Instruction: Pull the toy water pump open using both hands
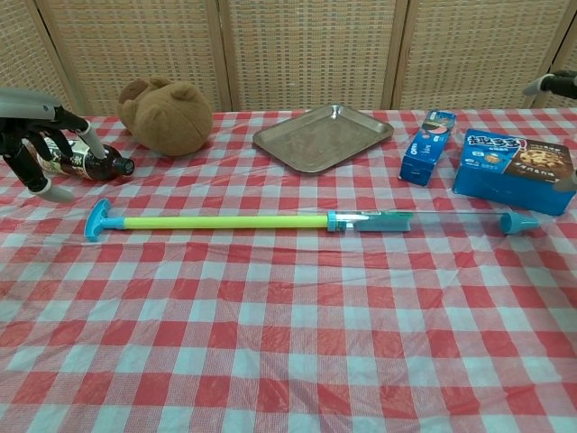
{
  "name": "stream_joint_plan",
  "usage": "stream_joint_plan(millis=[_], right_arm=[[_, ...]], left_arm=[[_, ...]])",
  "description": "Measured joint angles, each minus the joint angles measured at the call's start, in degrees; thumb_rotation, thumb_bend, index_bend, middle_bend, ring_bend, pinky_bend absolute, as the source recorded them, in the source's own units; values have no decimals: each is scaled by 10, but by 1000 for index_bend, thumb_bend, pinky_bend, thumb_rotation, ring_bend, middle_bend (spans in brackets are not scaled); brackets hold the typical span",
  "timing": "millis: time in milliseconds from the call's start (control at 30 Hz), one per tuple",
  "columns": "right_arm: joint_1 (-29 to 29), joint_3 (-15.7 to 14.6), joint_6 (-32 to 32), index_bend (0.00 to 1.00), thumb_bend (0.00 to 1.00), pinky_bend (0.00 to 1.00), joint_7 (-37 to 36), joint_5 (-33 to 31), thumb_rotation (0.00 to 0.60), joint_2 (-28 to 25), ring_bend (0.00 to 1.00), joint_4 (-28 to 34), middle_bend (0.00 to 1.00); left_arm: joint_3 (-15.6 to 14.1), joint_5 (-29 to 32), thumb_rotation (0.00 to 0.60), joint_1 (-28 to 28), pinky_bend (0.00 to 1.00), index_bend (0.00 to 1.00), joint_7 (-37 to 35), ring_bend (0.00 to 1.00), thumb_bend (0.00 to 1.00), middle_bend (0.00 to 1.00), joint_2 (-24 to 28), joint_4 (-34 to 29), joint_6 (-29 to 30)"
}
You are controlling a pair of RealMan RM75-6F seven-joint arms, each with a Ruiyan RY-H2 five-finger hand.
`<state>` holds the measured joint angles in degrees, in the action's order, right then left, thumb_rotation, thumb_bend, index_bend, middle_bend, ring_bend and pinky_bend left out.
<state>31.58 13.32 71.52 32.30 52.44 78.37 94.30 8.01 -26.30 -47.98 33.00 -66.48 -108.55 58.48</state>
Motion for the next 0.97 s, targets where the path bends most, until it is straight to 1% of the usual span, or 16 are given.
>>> stream_joint_plan(millis=[133, 233, 300, 433, 467, 533, 600, 667, 767, 867, 967], right_arm=[[-10, -11, 12, 39, 241, 0, -20, 34, 600, 1, 0, 2, 0], [-22, -21, 24, 39, 223, 0, -48, 65, 600, 0, 0, 2, 0], [-34, -32, 40, 39, 210, 0, -74, 98, 600, -1, 0, -1, 0], [-66, -60, 87, 39, 196, 0, -130, 178, 600, -3, 0, -18, 0], [-78, -71, 105, 39, 196, 0, -153, 204, 600, -4, 0, -26, 0], [-99, -90, 138, 38, 191, 0, -193, 249, 600, -4, 0, -43, 0], [-118, -105, 165, 37, 184, 0, -219, 279, 600, -4, 0, -58, 0], [-136, -118, 194, 36, 179, 0, -237, 305, 600, -4, 0, -77, 0], [-158, -129, 228, 30, 176, 0, -266, 336, 600, -1, 0, -105, 0], [-178, -136, 250, 25, 175, 0, -289, 357, 600, 3, 0, -130, 0], [-188, -140, 253, 24, 175, 0, -295, 363, 600, 4, 0, -137, 0]], left_arm=[[-1, -58, 600, 24, 143, 188, -37, 107, 244, 24, 0, -7, 17], [-7, -124, 600, 51, 122, 162, -68, 71, 244, 2, -2, -12, 44], [-16, -182, 600, 74, 84, 129, -86, 32, 241, 0, -5, -13, 75], [-45, -309, 600, 128, 12, 58, -116, 0, 233, 0, -19, 0, 161], [-56, -350, 600, 149, 3, 46, -125, 0, 232, 0, -26, 9, 194], [-74, -407, 600, 181, 0, 38, -136, 0, 230, 0, -37, 26, 244], [-96, -459, 600, 218, 0, 30, -144, 0, 231, 0, -51, 50, 297], [-118, -498, 600, 255, 0, 17, -144, 0, 231, 0, -65, 75, 343], [-144, -533, 600, 301, 0, 1, -145, 0, 231, 0, -83, 107, 384], [-153, -553, 600, 331, 0, 0, -149, 0, 231, 0, -95, 131, 409], [-159, -567, 600, 349, 0, 0, -155, 0, 231, 0, -101, 145, 422]])
